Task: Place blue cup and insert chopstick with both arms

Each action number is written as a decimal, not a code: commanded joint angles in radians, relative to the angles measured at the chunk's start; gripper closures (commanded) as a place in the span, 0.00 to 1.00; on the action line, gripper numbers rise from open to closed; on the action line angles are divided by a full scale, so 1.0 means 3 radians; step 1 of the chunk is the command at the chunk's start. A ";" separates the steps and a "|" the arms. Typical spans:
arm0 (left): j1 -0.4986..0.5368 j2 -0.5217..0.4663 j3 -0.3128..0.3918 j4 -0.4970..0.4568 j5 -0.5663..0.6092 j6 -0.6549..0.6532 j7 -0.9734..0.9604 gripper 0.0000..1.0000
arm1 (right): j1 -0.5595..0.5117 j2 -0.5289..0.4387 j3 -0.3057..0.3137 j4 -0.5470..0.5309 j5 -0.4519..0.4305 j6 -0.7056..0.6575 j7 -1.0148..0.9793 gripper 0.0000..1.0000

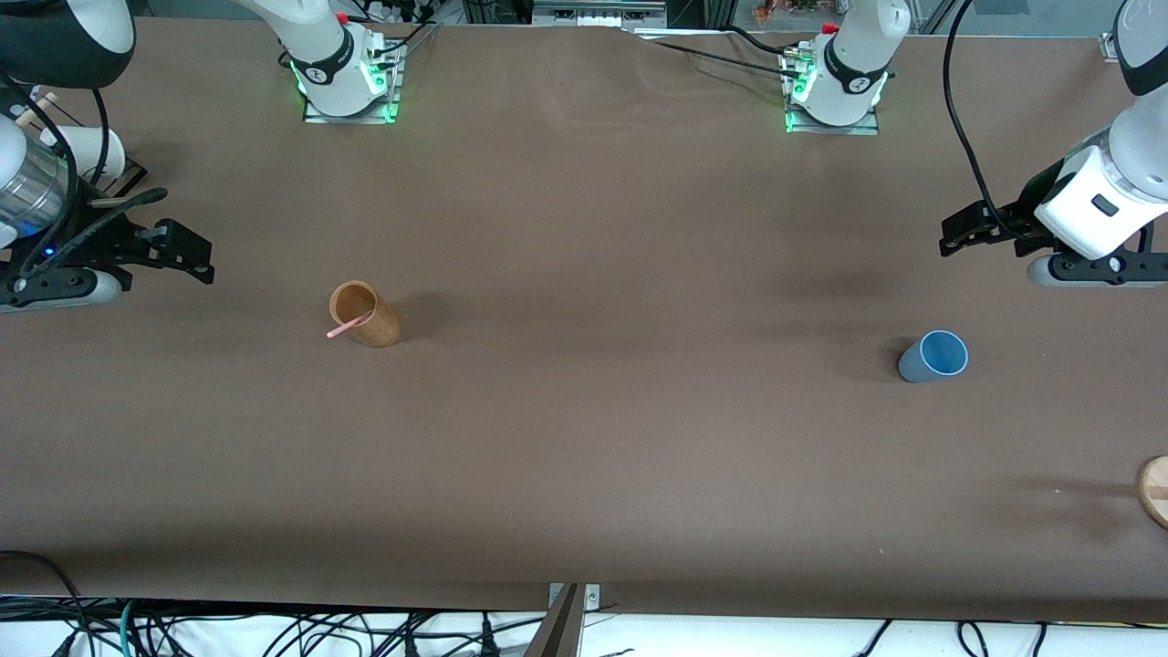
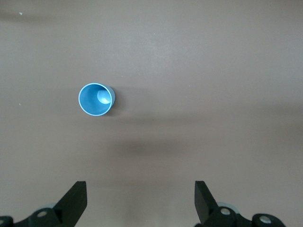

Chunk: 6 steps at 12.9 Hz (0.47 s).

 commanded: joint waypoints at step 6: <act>0.0006 0.0048 -0.0005 0.0103 0.0041 -0.0071 0.0001 0.00 | 0.0006 0.0021 0.0022 -0.0005 -0.0058 -0.0067 -0.0026 0.00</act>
